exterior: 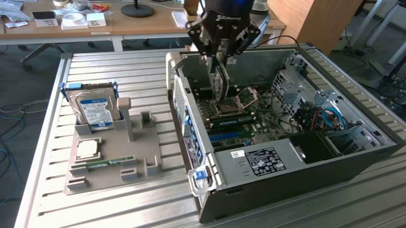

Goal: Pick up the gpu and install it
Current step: 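Pick up the gpu and move the gpu toward the slot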

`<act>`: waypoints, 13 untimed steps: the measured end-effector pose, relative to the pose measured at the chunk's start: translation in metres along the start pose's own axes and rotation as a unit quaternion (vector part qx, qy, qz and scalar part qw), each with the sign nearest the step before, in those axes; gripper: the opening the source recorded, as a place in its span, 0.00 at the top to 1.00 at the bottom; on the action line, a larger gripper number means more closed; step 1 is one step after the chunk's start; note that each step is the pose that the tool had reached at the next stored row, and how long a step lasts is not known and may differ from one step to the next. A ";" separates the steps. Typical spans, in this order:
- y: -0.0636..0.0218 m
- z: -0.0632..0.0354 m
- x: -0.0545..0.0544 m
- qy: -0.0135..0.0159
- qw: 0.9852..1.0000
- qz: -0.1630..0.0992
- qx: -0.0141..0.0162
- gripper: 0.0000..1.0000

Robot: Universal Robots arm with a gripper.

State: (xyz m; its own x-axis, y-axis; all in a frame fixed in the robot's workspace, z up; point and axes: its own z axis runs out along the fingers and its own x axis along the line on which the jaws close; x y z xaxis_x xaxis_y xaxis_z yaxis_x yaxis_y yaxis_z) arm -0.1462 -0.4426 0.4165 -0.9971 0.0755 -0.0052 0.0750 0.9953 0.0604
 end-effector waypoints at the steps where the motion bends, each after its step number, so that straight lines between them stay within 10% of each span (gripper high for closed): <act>1: 0.0004 0.0000 -0.005 0.000 1.000 0.000 0.000 0.73; 13: 0.0041 0.0006 -0.055 0.000 1.000 0.000 -0.002 0.73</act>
State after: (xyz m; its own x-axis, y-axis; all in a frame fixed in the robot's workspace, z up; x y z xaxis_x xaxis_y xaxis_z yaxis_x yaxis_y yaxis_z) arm -0.0913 -0.4426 0.4164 -0.9971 0.0757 -0.0048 0.0752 0.9950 0.0654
